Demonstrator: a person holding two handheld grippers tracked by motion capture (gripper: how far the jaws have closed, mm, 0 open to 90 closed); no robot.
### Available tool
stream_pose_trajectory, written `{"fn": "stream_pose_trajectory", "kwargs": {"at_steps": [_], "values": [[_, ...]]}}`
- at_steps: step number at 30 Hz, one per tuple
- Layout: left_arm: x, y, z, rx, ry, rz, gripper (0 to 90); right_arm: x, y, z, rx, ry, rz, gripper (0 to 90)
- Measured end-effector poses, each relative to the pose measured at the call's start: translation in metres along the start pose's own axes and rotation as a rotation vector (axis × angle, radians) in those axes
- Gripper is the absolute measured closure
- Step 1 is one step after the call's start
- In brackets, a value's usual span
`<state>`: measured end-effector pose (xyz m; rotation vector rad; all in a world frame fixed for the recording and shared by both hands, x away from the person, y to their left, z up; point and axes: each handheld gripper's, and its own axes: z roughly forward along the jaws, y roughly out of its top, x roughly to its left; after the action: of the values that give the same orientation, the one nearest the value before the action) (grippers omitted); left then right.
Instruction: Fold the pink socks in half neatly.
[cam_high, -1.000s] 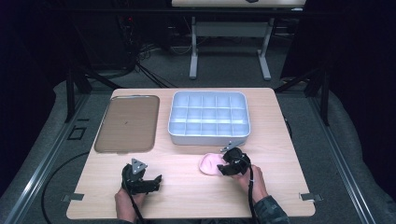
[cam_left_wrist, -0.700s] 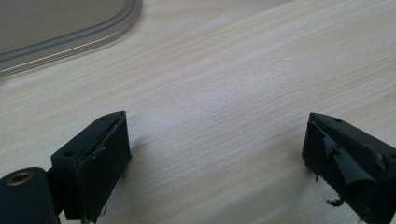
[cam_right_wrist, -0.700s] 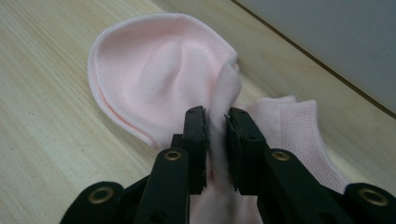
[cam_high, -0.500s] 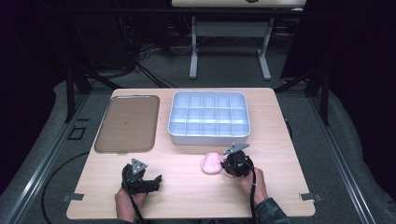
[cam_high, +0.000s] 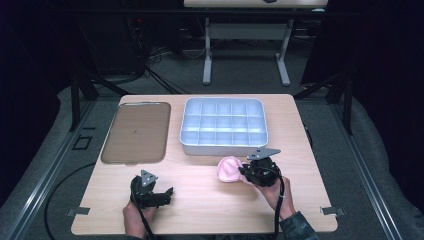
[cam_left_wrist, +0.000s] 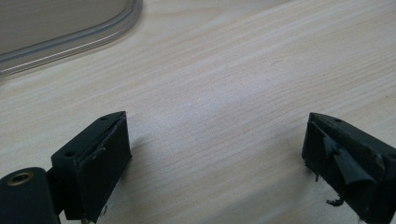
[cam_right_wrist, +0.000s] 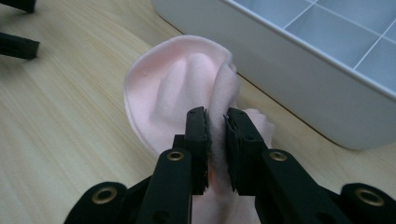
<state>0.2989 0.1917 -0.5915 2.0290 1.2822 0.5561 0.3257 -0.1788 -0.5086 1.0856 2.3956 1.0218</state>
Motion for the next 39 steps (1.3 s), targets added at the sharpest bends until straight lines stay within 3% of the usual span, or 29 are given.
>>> {"fn": "stream_pose_trajectory", "kwargs": {"at_steps": [8,17,26,33,39], "values": [[0.000,0.000,0.000,0.000,0.001,0.001,7.5,0.016,0.010,-0.027,-0.036,0.014,-0.026,79.3],[0.000,0.000,0.000,0.000,0.000,0.000,7.5,0.034,0.008,-0.024,-0.036,0.049,-0.025,78.9],[0.000,0.000,0.000,0.000,0.001,0.001,7.5,0.045,-0.004,0.014,0.040,0.119,0.026,78.5],[0.000,0.000,0.000,-0.001,0.000,0.000,7.6,0.053,-0.018,0.045,0.107,0.116,0.026,76.5],[0.000,0.000,0.000,-0.001,0.001,0.002,7.6,0.054,-0.025,0.056,0.121,0.144,0.023,58.7]]}}
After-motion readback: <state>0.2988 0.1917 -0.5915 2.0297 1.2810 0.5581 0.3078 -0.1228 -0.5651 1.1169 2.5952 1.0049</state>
